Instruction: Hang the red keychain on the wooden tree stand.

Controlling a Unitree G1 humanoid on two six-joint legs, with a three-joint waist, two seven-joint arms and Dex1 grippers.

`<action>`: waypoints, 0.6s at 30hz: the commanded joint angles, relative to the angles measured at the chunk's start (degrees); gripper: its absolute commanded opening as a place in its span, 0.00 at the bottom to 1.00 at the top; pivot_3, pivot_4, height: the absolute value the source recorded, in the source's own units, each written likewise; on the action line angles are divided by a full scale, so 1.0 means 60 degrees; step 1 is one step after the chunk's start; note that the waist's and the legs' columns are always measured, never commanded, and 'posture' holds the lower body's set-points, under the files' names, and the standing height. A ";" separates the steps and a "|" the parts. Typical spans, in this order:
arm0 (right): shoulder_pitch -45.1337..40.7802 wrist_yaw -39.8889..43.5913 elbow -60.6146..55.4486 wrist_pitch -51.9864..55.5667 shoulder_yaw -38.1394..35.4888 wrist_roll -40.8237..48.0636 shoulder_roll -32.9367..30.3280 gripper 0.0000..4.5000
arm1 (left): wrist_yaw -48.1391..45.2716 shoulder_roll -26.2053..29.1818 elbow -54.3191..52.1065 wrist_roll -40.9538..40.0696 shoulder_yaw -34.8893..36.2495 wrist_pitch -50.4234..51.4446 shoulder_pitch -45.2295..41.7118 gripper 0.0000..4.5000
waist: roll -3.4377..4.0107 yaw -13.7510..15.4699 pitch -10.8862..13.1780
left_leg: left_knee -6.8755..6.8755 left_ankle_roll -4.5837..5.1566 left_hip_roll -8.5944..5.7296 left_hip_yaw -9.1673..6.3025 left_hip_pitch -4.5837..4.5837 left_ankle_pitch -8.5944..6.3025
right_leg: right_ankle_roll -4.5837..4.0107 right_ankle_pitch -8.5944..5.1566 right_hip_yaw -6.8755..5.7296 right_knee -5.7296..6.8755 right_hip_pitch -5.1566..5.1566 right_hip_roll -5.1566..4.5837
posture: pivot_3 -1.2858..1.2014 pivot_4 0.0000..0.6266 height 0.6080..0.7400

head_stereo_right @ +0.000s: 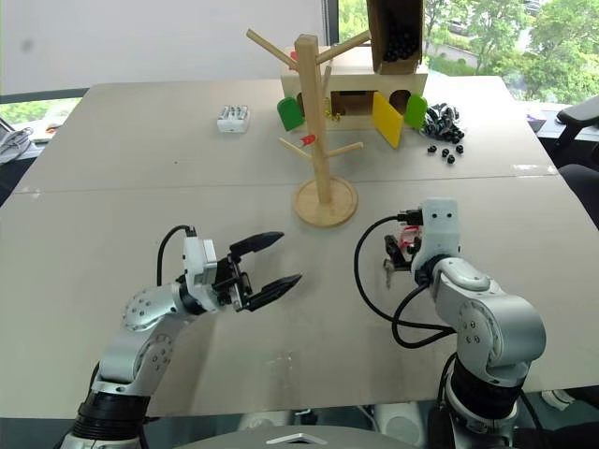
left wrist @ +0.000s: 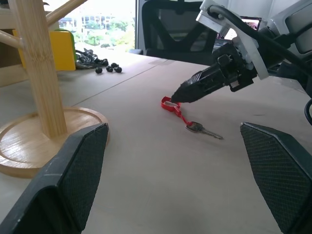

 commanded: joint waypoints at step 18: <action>0.0518 -0.0585 0.0807 -0.1352 0.1061 -0.1181 0.0916 0.88 | 0.0050 0.0363 -0.0494 -0.0282 0.0238 0.0272 0.0029 1.00 | -0.0001 -0.0014 0.0000 | -0.0011 0.0000 0.0001 -0.0001 -0.0001 0.0000 | 0.0003 -0.0002 -0.0001 -0.0006 -0.0005 0.0000 | 0.52 0.24 1.00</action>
